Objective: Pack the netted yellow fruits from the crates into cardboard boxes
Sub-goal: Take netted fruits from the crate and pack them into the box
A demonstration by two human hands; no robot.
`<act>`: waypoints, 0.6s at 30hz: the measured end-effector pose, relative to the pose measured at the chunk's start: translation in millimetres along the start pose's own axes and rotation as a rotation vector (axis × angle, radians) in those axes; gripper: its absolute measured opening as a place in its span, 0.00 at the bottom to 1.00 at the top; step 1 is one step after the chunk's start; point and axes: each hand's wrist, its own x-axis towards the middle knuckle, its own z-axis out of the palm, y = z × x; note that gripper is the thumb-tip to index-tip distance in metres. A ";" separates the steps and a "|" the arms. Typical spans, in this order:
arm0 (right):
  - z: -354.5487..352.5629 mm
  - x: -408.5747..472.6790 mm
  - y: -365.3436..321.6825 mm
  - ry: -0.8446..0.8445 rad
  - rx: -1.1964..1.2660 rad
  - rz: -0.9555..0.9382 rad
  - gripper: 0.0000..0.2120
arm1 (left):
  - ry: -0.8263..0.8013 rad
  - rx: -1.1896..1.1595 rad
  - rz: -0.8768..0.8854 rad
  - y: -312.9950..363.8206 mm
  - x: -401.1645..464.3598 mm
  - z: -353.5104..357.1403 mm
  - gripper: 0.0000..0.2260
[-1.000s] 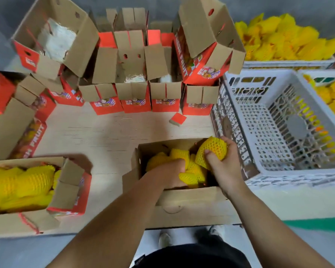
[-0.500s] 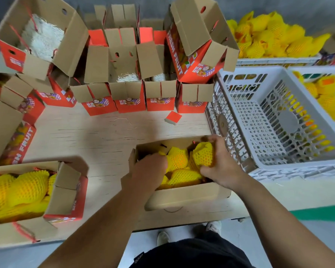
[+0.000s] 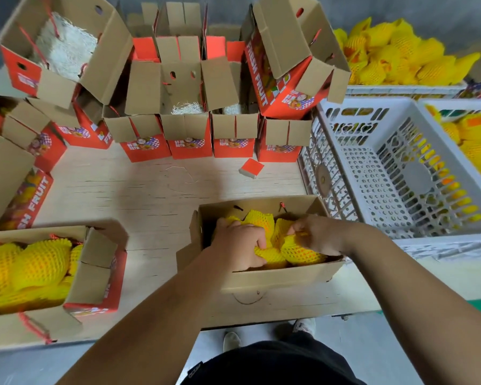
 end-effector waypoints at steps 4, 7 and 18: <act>-8.6 -4.0 -3.0 -0.067 -0.065 0.135 0.31 | -0.049 0.060 -0.016 4.1 6.5 -16.2 0.13; 5.7 -9.1 -6.0 -0.079 0.035 0.129 0.37 | 0.157 0.105 0.114 19.4 24.5 -21.5 0.16; 30.7 -43.6 14.1 0.371 0.044 -0.012 0.33 | 0.205 0.383 0.032 62.5 68.7 -1.8 0.16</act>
